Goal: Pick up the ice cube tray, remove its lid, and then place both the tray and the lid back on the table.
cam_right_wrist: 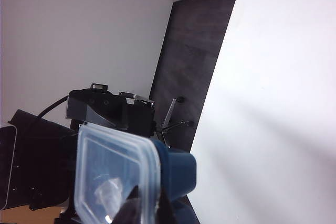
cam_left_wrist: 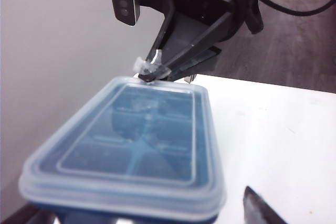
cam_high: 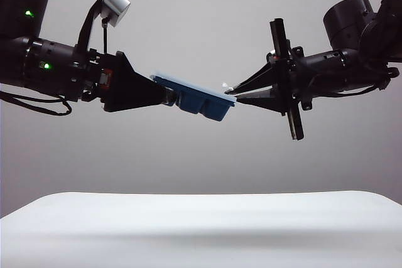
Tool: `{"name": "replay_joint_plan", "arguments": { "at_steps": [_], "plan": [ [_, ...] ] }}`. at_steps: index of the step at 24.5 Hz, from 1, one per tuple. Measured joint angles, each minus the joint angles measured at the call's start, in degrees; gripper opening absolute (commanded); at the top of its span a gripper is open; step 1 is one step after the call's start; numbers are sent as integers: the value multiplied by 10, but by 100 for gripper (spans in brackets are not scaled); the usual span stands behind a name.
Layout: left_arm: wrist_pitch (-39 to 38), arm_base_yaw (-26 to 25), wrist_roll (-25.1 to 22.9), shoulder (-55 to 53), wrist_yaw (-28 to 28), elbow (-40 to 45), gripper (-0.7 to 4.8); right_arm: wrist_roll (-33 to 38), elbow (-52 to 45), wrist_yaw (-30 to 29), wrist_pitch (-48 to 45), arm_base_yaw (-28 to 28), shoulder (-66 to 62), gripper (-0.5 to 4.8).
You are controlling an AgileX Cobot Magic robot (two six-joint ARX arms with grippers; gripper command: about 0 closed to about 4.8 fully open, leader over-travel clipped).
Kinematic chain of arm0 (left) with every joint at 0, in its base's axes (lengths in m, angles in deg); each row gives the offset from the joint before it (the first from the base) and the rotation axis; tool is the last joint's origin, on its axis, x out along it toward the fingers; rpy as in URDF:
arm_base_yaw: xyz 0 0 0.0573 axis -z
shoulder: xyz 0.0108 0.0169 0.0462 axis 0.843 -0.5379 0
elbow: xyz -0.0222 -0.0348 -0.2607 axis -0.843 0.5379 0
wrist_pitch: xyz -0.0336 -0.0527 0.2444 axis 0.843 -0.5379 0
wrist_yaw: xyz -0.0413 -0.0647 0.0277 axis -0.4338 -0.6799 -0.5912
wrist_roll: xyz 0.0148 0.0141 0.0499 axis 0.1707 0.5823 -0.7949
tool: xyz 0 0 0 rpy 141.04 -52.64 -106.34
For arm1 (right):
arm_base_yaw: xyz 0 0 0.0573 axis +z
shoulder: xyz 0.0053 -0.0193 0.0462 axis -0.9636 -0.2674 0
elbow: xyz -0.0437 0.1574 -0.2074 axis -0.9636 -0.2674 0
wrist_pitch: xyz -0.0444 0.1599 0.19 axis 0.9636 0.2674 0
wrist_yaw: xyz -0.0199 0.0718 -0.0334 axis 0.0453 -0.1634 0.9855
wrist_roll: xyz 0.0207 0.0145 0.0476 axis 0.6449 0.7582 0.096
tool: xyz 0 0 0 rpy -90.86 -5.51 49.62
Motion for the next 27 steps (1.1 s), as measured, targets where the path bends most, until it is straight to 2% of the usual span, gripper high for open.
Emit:
{"name": "replay_joint_plan", "arguments": {
  "at_steps": [3,6,14,18,19,21,27],
  "plan": [
    [0,9,0,0,17,0,479,0,0,0,0,0,0,-9],
    [0,33,0,0,59,0,479,0,0,0,0,9,0,-9],
    [0,37,-4,0,70,0,479,0,0,-3,0,11,0,-9],
    [0,37,-4,0,67,0,413,0,0,-4,1,11,0,-9],
    [0,37,-4,0,63,0,360,0,0,-4,4,11,0,-9],
    [0,37,-4,0,63,0,317,0,0,-7,5,11,0,-9],
    [0,37,-4,0,59,0,303,2,0,-12,6,11,0,-9]
  ]
}}
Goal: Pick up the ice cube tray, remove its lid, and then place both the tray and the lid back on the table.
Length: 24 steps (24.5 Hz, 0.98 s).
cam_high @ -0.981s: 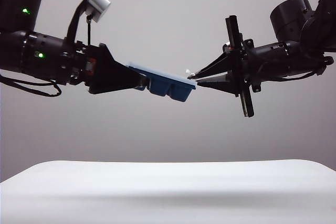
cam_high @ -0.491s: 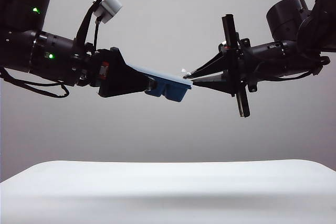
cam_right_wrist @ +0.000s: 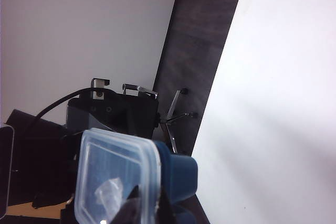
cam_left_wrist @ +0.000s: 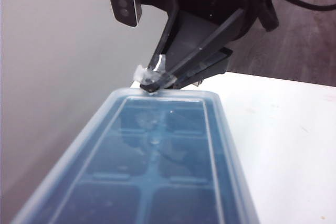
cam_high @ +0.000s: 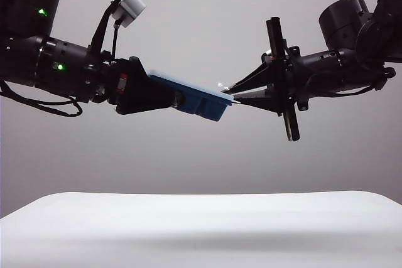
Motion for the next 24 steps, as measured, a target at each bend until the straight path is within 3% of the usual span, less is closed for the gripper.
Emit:
{"name": "replay_joint_plan", "arguments": {
  "at_steps": [3,8,16,21,24],
  "plan": [
    [0,0,0,0,-9,0,266,3,0,-3,1,0,0,0],
    [0,1,1,0,-12,0,266,1,-1,-3,-15,0,0,108],
    [0,4,2,0,-19,0,263,-38,0,0,-48,-9,0,117],
    [0,4,2,0,1,0,263,-63,1,0,13,-71,0,116],
    [0,4,2,0,5,0,263,-63,0,-51,68,-85,0,117]
  ]
}}
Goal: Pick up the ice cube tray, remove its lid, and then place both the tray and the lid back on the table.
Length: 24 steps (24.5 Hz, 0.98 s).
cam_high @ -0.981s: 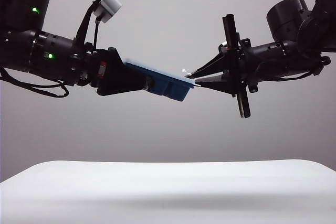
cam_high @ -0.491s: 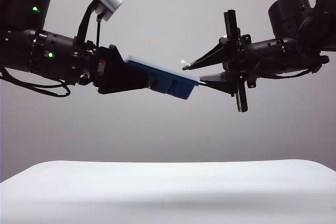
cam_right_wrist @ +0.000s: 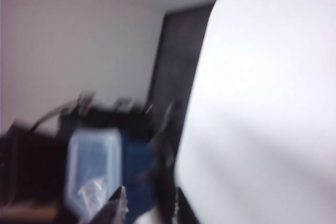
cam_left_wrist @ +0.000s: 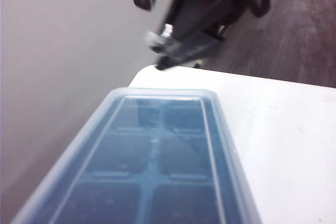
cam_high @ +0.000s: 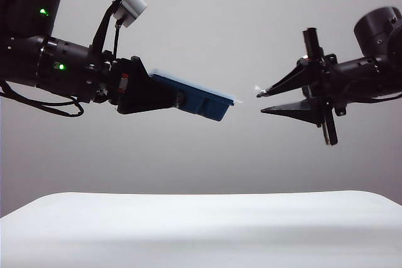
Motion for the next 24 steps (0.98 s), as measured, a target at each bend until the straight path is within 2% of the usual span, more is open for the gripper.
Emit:
{"name": "replay_joint_plan", "arguments": {
  "at_steps": [5,12,16,24],
  "plan": [
    [0,0,0,0,10,0,263,-1,0,-82,43,30,0,117],
    [3,0,0,0,20,0,263,-1,0,-89,51,57,0,115],
    [4,0,0,0,20,0,263,-1,0,-86,50,65,0,44],
    [6,0,0,0,24,0,264,-1,0,-75,40,64,0,53]
  ]
}}
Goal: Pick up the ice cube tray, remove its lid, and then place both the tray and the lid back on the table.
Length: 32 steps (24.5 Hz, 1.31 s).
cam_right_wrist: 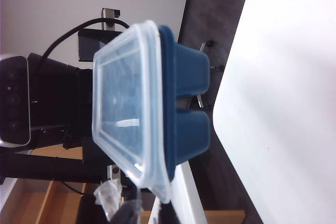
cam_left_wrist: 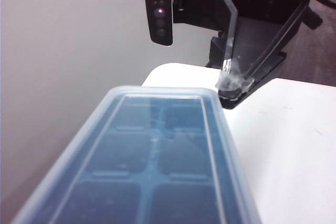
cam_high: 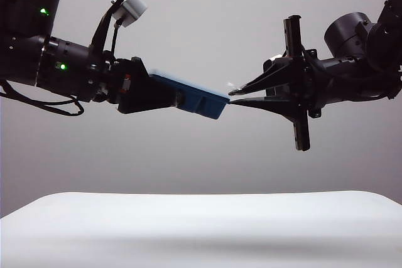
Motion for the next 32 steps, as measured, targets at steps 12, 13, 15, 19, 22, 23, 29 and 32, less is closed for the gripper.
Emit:
{"name": "replay_joint_plan", "arguments": {
  "at_steps": [12,13,15,19,22,23,29,32],
  "plan": [
    [-11,1,0,0,-16,0,264,-11,0,41,-11,-4,0,122],
    [-11,1,0,0,-22,0,263,-11,0,45,-11,-5,0,112],
    [-11,0,0,0,-22,0,264,-11,0,45,-11,-7,0,108],
    [-11,0,0,0,-23,0,264,-11,0,42,-11,-6,0,107],
    [-11,0,0,0,-24,0,263,-11,0,33,-4,-6,0,108],
    [-11,0,0,0,-24,0,263,-11,0,29,-2,-6,0,107],
    [-11,0,0,0,-23,0,263,-12,0,21,5,-6,0,85],
    [-12,0,0,0,-18,0,264,-12,0,20,6,-6,0,71]
  ]
}}
